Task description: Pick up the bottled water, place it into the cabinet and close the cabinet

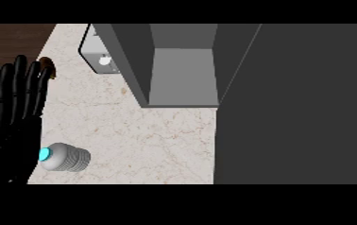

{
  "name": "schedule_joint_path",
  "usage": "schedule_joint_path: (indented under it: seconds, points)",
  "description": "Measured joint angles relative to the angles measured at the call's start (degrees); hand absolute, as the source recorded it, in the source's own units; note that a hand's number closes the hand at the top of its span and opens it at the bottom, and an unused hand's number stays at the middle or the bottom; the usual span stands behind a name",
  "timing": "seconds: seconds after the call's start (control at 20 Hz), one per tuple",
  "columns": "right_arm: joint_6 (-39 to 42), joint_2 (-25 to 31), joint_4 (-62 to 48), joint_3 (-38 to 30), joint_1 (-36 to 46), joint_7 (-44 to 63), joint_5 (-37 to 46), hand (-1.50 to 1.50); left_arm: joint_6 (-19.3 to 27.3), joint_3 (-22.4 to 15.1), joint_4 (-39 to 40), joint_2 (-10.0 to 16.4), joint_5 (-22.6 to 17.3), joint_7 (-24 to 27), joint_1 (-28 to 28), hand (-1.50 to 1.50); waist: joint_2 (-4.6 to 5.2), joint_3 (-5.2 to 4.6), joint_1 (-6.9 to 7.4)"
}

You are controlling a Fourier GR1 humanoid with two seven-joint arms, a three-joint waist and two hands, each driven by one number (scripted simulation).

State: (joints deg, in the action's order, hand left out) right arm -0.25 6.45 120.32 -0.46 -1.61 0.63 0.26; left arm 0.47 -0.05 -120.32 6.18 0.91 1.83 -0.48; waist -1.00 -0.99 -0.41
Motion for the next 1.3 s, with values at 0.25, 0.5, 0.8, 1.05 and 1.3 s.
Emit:
schedule_joint_path:
  seconds: [0.25,0.5,0.8,1.05,1.3]
  points:
    - [0.4,-0.3,3.3,1.2,-2.6,0.1,0.3,-1.5,10.5,5.0,-2.0,-3.4,7.7,-1.5,2.9,-1.5,0.38,0.74,0.97]
    - [3.8,-1.0,5.6,5.8,-5.6,1.9,-3.5,-1.5,27.7,10.2,-4.5,-5.3,8.1,-6.5,7.6,-1.5,0.28,0.91,2.35]
    - [4.7,-1.7,13.4,12.6,-8.2,8.2,-4.5,-1.5,44.5,1.2,-13.7,-6.0,16.4,-15.2,15.3,-1.5,0.53,1.05,1.11]
    - [3.4,-2.9,18.2,17.7,-9.8,11.7,-1.9,-1.5,52.0,-8.4,-15.3,-5.7,22.1,-20.8,19.9,-1.5,0.74,1.14,0.56]
    - [2.2,-3.5,21.0,21.9,-10.9,14.2,0.8,-1.5,55.5,-14.2,-15.1,-5.5,25.1,-23.1,23.2,-1.5,0.77,1.18,0.47]
